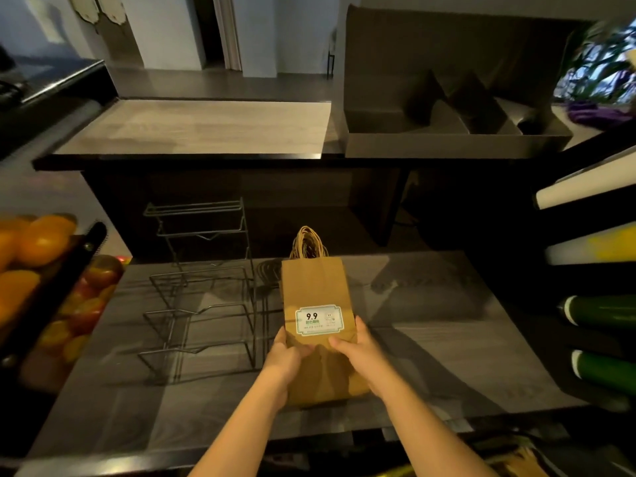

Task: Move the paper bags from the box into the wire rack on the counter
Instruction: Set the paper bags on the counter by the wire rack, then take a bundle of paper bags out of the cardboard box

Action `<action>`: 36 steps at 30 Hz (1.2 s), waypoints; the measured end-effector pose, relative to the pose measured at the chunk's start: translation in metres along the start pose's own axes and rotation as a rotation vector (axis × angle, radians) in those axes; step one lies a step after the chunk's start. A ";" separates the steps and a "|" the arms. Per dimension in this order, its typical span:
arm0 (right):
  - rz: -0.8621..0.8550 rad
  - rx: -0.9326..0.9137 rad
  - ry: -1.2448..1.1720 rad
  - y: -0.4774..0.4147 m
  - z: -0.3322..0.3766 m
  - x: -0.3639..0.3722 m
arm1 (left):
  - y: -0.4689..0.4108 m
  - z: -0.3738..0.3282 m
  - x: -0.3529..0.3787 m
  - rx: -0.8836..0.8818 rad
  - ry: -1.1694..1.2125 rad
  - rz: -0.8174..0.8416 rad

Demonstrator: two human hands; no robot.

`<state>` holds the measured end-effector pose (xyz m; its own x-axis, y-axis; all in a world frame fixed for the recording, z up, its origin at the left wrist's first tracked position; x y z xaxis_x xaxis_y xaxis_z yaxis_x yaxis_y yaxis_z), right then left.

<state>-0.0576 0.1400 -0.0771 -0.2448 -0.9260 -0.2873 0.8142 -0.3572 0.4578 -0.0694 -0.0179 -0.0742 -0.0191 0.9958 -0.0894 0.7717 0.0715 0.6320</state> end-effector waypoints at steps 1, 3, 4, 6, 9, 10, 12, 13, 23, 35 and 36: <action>-0.001 -0.002 -0.006 0.000 0.000 -0.001 | 0.000 -0.001 0.000 0.004 0.011 0.010; -0.016 0.004 -0.024 0.002 -0.001 -0.005 | 0.002 -0.004 0.000 0.018 0.021 0.004; -0.024 0.006 -0.033 0.003 -0.001 -0.006 | 0.003 -0.006 -0.001 0.027 0.026 -0.012; -0.060 0.022 -0.042 0.003 -0.004 -0.009 | 0.008 -0.010 0.000 0.081 -0.019 -0.063; -0.104 0.026 -0.052 0.008 -0.002 -0.016 | 0.019 -0.027 0.000 0.226 -0.201 -0.171; -0.113 0.017 -0.050 0.010 -0.001 -0.018 | 0.022 -0.033 0.000 0.269 -0.232 -0.190; -0.137 -0.008 -0.048 0.013 0.001 -0.025 | 0.023 -0.041 0.004 0.373 -0.249 -0.197; -0.149 -0.016 -0.056 0.014 0.003 -0.028 | 0.023 -0.044 0.006 0.434 -0.259 -0.194; -0.271 -0.009 -0.167 0.048 0.005 -0.076 | 0.056 -0.059 0.053 0.616 -0.402 0.058; -0.719 0.078 -0.474 0.148 -0.100 -0.181 | 0.118 0.017 0.166 0.648 -0.523 0.605; -0.748 0.091 -0.504 0.159 -0.112 -0.187 | 0.128 0.028 0.172 0.629 -0.537 0.642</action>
<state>0.1762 0.2702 -0.0446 -0.9120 -0.3840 -0.1440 0.3101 -0.8754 0.3708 0.0436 0.1610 -0.0299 0.6770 0.6693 -0.3060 0.7316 -0.6572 0.1811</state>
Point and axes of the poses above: each hand's wrist, its own y-axis away from the middle knuckle, its own x-axis out of the palm, z = x × y, the point moved 6 cm from there along -y, towards the middle knuckle, and after that the axes turned 11 degrees about -z, right-handed, at the moved point
